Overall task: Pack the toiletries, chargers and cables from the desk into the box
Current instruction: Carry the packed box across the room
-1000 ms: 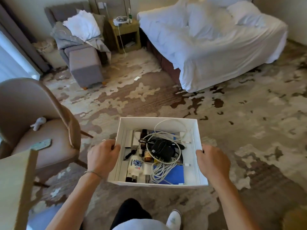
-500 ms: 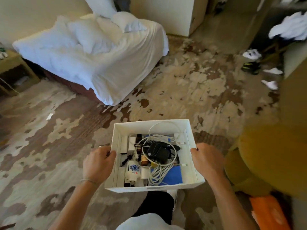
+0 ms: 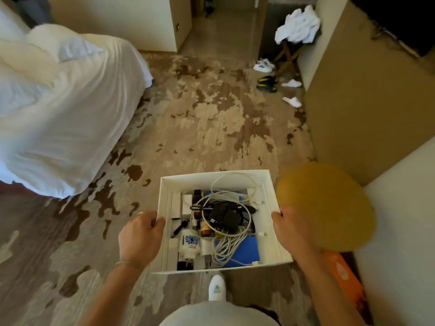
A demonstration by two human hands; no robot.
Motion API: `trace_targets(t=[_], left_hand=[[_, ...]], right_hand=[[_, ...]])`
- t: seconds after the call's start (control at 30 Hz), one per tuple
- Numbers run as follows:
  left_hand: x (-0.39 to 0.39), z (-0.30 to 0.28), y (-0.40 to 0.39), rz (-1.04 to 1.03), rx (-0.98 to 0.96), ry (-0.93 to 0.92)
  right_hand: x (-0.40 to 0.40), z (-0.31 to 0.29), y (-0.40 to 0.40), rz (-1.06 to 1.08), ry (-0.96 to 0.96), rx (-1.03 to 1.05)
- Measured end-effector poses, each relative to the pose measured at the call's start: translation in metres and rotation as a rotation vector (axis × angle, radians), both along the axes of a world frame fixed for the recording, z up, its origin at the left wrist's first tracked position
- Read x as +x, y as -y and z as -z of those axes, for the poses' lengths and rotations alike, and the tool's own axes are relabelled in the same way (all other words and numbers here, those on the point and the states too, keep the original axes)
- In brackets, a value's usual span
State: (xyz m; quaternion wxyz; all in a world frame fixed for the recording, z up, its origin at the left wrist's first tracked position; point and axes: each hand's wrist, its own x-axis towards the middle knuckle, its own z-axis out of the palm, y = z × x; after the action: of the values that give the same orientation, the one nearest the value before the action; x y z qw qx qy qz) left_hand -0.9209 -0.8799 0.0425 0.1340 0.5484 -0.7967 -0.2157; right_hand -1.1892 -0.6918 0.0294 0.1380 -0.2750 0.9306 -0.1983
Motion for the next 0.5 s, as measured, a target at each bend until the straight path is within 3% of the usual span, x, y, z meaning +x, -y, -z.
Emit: trace_targets(t=[0.5], left_hand=[[-0.221,0.03,0.018,0.243,0.036,0.013]], right_hand=[[-0.165,0.022,-0.044,0.288,-0.012,-0.052]])
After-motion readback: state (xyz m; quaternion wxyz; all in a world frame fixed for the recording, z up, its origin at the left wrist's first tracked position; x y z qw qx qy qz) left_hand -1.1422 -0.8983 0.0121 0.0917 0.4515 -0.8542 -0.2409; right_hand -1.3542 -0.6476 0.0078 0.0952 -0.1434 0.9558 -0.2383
